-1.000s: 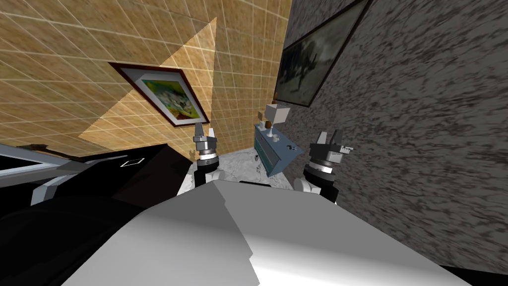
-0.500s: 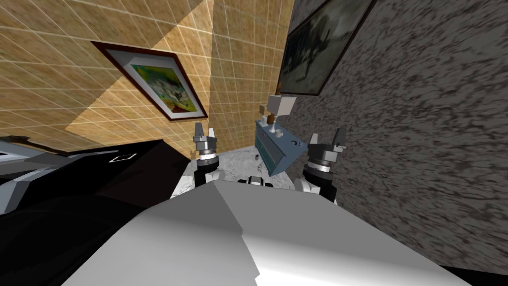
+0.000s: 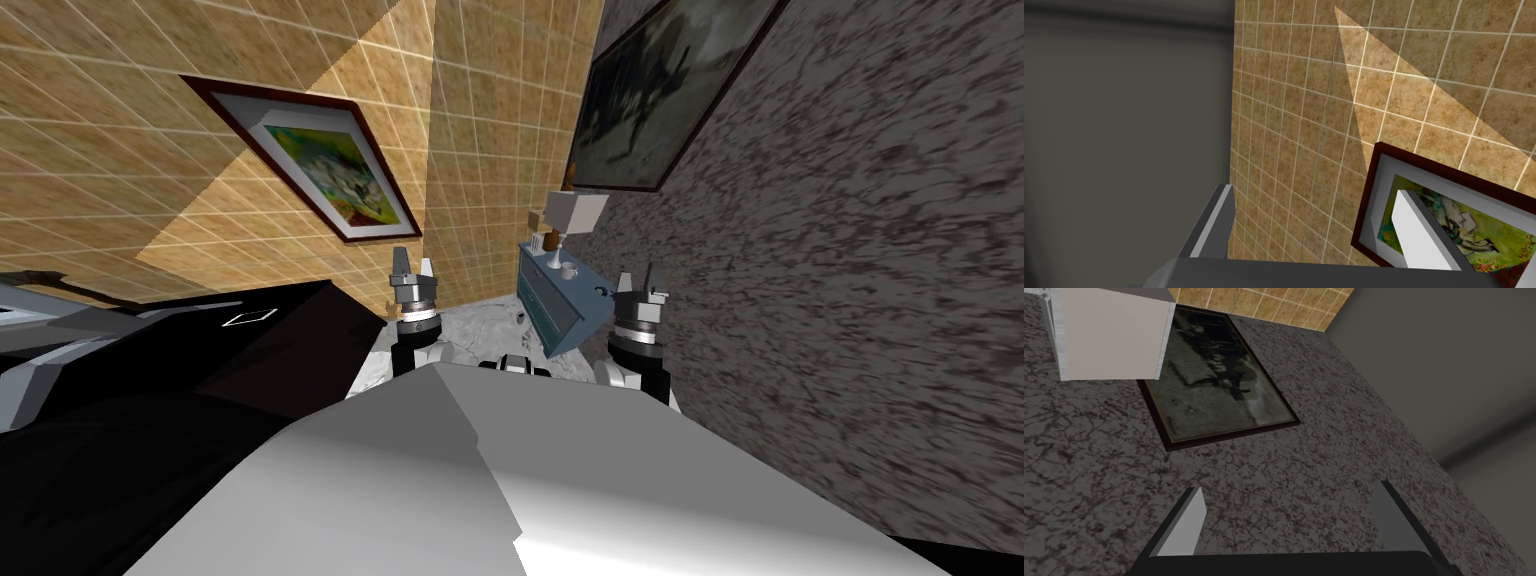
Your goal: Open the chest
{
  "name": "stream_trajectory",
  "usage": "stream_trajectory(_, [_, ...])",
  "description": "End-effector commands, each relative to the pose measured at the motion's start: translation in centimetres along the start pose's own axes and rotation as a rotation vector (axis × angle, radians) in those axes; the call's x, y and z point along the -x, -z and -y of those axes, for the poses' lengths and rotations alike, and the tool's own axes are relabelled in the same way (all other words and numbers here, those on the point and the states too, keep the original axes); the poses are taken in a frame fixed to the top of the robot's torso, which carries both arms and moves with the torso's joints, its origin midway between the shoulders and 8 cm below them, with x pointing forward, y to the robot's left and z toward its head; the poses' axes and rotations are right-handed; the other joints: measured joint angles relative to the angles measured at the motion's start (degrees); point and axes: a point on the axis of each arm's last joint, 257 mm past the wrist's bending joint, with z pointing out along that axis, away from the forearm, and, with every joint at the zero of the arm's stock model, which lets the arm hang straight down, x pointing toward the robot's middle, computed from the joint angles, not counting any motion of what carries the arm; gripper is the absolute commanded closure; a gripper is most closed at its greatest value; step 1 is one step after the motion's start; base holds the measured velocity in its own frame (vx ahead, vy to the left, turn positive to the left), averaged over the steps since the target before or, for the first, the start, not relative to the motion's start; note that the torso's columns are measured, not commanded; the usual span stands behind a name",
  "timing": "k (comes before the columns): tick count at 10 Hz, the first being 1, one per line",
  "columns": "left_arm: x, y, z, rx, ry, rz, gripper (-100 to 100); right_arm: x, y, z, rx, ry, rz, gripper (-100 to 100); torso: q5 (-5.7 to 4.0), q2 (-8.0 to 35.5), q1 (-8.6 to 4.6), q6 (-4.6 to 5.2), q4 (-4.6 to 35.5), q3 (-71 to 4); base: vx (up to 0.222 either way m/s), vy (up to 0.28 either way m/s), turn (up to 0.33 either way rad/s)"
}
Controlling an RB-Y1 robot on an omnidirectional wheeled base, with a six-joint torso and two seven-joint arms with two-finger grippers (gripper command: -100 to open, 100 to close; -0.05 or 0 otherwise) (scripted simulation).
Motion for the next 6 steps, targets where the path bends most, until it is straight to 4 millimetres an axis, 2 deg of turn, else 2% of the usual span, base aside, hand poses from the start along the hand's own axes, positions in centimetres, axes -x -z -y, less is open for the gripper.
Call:
stream_trajectory(1, [0.0, 0.0, 0.0, 0.000, 0.000, 0.000, 0, -0.8, 0.1, 1.6, -0.033, 0.094, -0.045, -100, 0.00, 0.01, -0.02, 0.01, 0.00, -0.01, 0.048, 0.043, 0.050])
stream_trajectory(2, [0.0, 0.0, 0.0, 0.000, 0.000, 0.000, 0, -0.8, 0.1, 1.6, -0.033, 0.112, -0.045, -100, 0.00, -0.02, -0.01, 0.00, -0.01, -0.02, 0.043, 0.043, 0.031])
stream_trajectory(3, [0.0, 0.0, 0.0, 0.000, 0.000, 0.000, 0, -1.3, 0.3, 2.8, -0.056, 0.162, -0.078, -100, 0.00, 0.00, -0.01, 0.01, 0.00, -0.01, 0.052, 0.048, 0.051])
stream_trajectory(4, [0.0, 0.0, 0.0, 0.000, 0.000, 0.000, 0, -1.3, 0.3, 2.8, -0.055, 0.190, -0.078, -100, 0.00, -0.02, 0.00, 0.00, -0.01, -0.02, 0.049, 0.045, 0.035])
stream_trajectory(5, [0.0, 0.0, 0.0, 0.000, 0.000, 0.000, 0, -1.8, 0.6, 4.0, -0.078, 0.238, -0.113, -100, 0.00, 0.00, -0.03, 0.01, 0.00, -0.01, 0.065, 0.065, 0.056])
stream_trajectory(6, [0.0, 0.0, 0.0, 0.000, 0.000, 0.000, 0, -1.8, 0.6, 4.0, -0.077, 0.265, -0.114, -100, 0.01, -0.05, 0.03, 0.00, -0.01, -0.03, 0.057, 0.055, 0.030])
